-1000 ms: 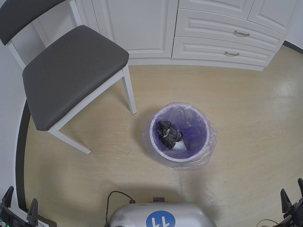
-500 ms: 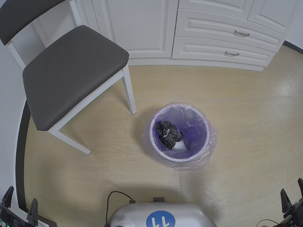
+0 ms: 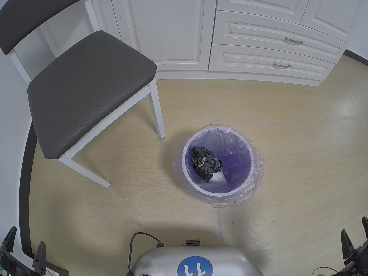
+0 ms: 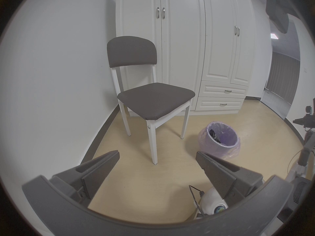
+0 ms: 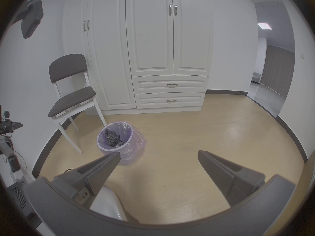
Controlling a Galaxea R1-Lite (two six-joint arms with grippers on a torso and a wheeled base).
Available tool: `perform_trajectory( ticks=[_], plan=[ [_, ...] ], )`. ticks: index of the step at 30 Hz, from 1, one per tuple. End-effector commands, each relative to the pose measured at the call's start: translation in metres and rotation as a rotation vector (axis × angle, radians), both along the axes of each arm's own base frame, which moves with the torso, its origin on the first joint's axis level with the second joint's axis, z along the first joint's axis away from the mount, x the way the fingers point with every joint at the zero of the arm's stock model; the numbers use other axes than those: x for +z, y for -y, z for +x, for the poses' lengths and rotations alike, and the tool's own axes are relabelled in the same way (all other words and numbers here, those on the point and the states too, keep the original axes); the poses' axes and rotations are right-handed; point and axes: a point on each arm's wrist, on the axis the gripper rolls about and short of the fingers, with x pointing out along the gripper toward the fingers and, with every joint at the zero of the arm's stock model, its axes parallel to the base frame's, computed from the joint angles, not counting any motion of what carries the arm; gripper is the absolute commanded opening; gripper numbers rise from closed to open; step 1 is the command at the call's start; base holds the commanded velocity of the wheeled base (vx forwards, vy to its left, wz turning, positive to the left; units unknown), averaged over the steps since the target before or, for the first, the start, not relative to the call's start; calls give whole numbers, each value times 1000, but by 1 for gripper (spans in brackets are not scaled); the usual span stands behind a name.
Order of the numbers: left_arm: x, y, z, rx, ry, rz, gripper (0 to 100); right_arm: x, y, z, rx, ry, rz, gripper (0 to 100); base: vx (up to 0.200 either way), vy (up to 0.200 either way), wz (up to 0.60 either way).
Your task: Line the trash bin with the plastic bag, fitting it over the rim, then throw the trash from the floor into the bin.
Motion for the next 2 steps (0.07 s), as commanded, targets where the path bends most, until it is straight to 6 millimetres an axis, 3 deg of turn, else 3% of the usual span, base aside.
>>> perform_trajectory(
  ticks=[1,2],
  plan=[
    [-5,0,0,0,-7,0,100,-5,0,0,-1,-1,0,100,0,0,0],
    [-5,0,0,0,-7,0,100,-5,0,0,2,-3,0,100,0,0,0]
  ],
)
